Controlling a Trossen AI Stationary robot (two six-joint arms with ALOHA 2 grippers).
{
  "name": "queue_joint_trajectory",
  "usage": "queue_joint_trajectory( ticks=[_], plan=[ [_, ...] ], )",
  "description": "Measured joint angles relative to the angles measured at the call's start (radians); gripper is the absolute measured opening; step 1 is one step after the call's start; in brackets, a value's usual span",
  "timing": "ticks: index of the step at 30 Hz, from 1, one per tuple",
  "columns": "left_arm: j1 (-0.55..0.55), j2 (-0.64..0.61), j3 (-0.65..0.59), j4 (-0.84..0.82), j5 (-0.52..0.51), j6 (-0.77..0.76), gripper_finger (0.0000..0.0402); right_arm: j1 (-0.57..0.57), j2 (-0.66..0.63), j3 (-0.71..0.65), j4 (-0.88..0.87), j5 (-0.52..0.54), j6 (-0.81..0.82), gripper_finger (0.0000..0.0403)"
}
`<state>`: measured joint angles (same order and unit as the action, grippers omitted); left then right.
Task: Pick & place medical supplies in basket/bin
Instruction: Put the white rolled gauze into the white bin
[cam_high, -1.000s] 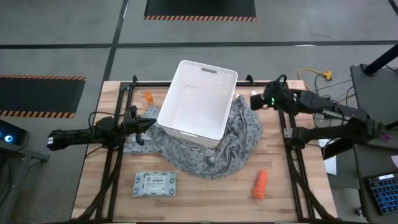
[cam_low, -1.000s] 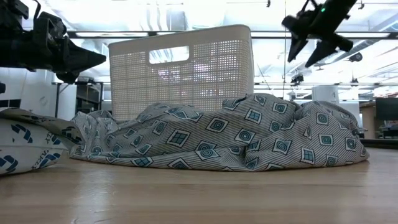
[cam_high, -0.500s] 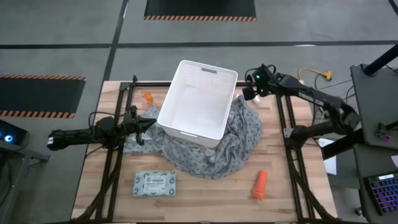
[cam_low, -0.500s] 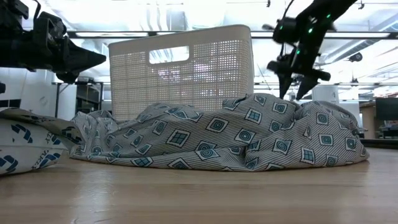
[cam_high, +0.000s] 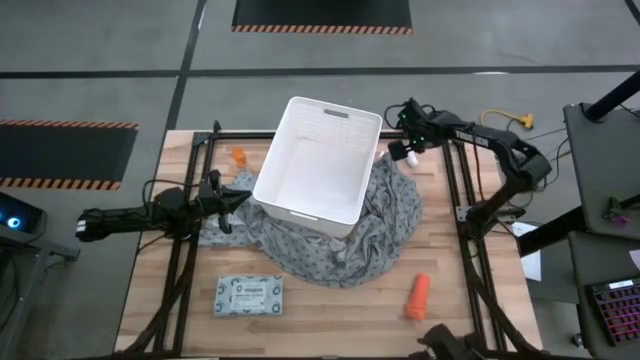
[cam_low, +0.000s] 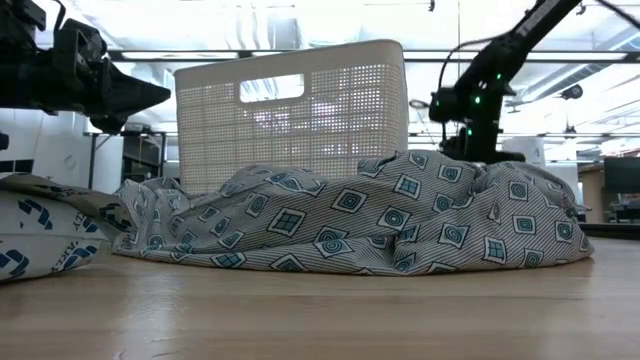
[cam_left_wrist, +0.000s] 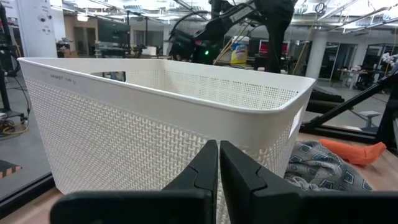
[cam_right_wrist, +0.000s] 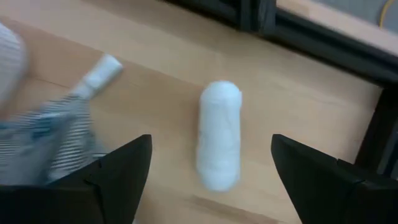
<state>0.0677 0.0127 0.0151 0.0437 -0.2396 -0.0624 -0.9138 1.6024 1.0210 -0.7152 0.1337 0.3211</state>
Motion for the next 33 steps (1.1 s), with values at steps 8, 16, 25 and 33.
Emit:
queue_joint_trajectory(
  ticks=[8, 16, 25, 33],
  plan=[
    [0.000, 0.000, 0.000, -0.001, 0.000, 0.000, 0.0000, -0.030, 0.077, 0.002, 0.020, -0.003, -0.042, 0.0319],
    [0.000, 0.000, 0.000, -0.001, 0.000, 0.000, 0.0000, -0.029, 0.120, -0.002, 0.083, -0.003, -0.044, 0.0296],
    [0.000, 0.000, 0.000, -0.001, 0.001, 0.000, 0.0000, -0.030, 0.134, -0.006, 0.093, 0.013, -0.041, 0.0259],
    [0.000, 0.000, 0.000, 0.000, 0.000, 0.000, 0.0000, -0.030, 0.134, -0.018, 0.090, 0.023, -0.042, 0.0207]
  ],
)
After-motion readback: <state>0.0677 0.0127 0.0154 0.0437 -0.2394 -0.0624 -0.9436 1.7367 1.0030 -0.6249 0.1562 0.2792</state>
